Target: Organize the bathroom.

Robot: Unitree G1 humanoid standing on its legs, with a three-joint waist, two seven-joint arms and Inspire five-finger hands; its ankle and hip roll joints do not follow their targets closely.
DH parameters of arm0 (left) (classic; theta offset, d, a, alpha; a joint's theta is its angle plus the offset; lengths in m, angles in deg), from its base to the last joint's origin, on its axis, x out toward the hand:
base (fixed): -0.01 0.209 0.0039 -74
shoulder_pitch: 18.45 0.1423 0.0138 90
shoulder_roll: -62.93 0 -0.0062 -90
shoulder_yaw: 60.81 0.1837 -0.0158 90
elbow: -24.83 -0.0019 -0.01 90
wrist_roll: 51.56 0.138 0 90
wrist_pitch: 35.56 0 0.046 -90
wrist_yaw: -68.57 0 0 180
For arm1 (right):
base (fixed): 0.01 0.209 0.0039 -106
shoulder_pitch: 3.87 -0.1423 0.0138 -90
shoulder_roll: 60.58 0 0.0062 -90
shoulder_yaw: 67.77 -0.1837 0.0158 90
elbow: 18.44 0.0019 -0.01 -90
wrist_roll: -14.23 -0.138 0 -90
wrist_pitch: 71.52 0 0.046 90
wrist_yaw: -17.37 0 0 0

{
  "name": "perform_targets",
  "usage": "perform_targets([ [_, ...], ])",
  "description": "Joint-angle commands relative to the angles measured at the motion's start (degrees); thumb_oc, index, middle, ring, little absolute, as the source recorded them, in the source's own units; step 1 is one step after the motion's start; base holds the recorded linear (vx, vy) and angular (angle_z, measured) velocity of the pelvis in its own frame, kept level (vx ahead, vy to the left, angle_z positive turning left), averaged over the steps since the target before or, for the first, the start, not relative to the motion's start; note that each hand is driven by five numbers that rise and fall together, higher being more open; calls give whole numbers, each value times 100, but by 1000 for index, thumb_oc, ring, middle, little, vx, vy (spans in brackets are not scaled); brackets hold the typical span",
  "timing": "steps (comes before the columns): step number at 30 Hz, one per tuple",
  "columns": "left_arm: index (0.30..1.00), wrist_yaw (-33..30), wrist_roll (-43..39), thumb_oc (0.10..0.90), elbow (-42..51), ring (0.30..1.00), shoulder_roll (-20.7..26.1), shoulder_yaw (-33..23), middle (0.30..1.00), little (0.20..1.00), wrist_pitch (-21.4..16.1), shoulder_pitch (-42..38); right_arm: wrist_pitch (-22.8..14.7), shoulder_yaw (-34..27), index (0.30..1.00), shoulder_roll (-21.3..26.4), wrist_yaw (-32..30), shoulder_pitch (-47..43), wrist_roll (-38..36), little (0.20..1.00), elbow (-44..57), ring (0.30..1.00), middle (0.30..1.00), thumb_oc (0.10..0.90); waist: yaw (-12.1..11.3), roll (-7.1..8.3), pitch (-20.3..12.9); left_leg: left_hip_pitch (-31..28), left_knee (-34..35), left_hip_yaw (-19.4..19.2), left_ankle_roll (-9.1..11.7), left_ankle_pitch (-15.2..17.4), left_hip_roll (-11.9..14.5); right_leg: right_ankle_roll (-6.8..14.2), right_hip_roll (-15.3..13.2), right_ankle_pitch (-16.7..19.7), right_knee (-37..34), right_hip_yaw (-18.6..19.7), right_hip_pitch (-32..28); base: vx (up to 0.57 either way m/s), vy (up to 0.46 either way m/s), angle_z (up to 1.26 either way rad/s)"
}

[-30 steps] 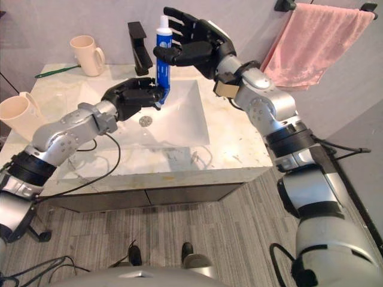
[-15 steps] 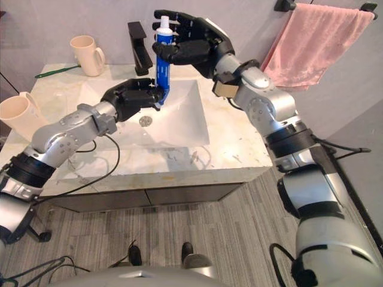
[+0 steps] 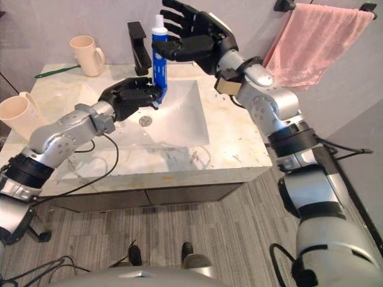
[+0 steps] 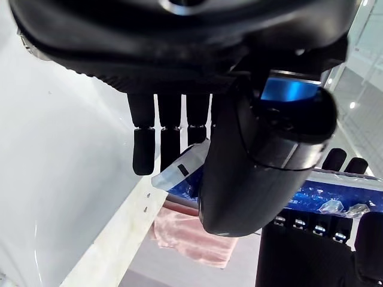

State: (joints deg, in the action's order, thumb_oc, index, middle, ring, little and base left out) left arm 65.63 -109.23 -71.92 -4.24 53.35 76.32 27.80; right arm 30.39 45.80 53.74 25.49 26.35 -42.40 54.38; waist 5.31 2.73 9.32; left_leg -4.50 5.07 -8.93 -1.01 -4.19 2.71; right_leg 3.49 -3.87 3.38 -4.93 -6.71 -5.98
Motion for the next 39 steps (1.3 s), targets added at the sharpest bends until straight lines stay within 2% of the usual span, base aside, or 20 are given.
perform_targets([
  [1, 300, 29, 106, 400, 300, 300, 87, -641, 300, 300, -720, -421, -606, -303, 900, 382, 54, -394, -202, 900, 215, 900, 900, 800, -60, -67, -834, -390, -127, -91, 287, 511, -94, 259, 474, -507, 272, 2, -66, 0, 0, 0],
  [15, 300, 27, 175, 400, 373, 300, 35, -637, 300, 300, -728, -403, -410, -316, 900, 185, 120, -146, -258, 900, 483, 900, 900, 800, -36, -63, -808, -404, -121, -108, 274, 508, -89, 256, 478, -501, 268, 9, -70, 0, 0, 0],
  [16, 300, 22, 194, 400, 346, 300, 8, -606, 300, 300, -742, -421, -410, -302, 862, 148, 126, -162, -227, 862, 460, 862, 862, 775, -35, -64, -804, -408, -117, -109, 274, 507, -90, 256, 479, -501, 265, 6, -74, 0, 0, 0],
  [17, 300, 18, 199, 400, 333, 300, -3, -592, 300, 300, -749, -430, -409, -289, 698, 125, 112, -172, -245, 698, 456, 698, 698, 665, -36, -64, -804, -407, -114, -107, 275, 503, -91, 256, 480, -497, 261, 7, -73, 0, 0, 0],
  [18, 300, 14, 199, 400, 322, 300, -11, -583, 300, 300, -762, -431, -397, -283, 587, 104, 98, -176, -264, 587, 449, 587, 587, 591, -36, -64, -806, -406, -113, -108, 276, 502, -90, 257, 478, -496, 262, 5, -70, 0, 0, 0],
  [19, 300, 9, 213, 400, 306, 300, -30, -571, 300, 300, -773, -434, -378, -278, 436, 80, 100, -185, -228, 436, 447, 436, 436, 491, -35, -65, -810, -403, -114, -109, 278, 503, -91, 259, 478, -499, 265, 4, -67, 0, 0, 0],
  [20, 300, 14, 218, 400, 303, 300, -33, -573, 300, 300, -773, -434, -372, -276, 436, 79, 103, -185, -226, 436, 448, 436, 436, 491, -36, -66, -812, -402, -113, -110, 277, 502, -91, 259, 478, -499, 263, 3, -67, 0, 0, 0],
  [21, 300, 18, 217, 400, 306, 300, -37, -573, 300, 300, -779, -429, -364, -261, 300, 76, 90, -176, -271, 300, 460, 300, 300, 400, -37, -68, -811, -403, -110, -116, 277, 498, -91, 258, 477, -496, 259, -1, -68, 0, 0, 0],
  [37, 300, -54, 235, 400, 333, 300, -26, -674, 300, 300, -788, -339, -522, -402, 300, 149, -54, -43, -185, 300, 564, 300, 300, 400, -16, -55, -803, -416, -92, -133, 276, 499, -84, 263, 480, -497, 260, 19, -68, 0, 0, 0],
  [38, 326, -69, 245, 417, 346, 326, -35, -684, 326, 326, -797, -317, -546, -422, 300, 160, -64, -23, -170, 300, 583, 300, 300, 400, -14, -56, -799, -416, -79, -127, 278, 492, -82, 265, 483, -495, 259, 20, -67, 3, -40, 0],
  [39, 564, -83, 254, 576, 382, 564, -39, -704, 564, 564, -782, -292, -583, -458, 300, 183, -94, 9, -125, 300, 639, 300, 300, 400, -11, -55, -803, -410, -69, -120, 284, 485, -76, 266, 487, -491, 251, 18, -68, 0, -44, 0],
])
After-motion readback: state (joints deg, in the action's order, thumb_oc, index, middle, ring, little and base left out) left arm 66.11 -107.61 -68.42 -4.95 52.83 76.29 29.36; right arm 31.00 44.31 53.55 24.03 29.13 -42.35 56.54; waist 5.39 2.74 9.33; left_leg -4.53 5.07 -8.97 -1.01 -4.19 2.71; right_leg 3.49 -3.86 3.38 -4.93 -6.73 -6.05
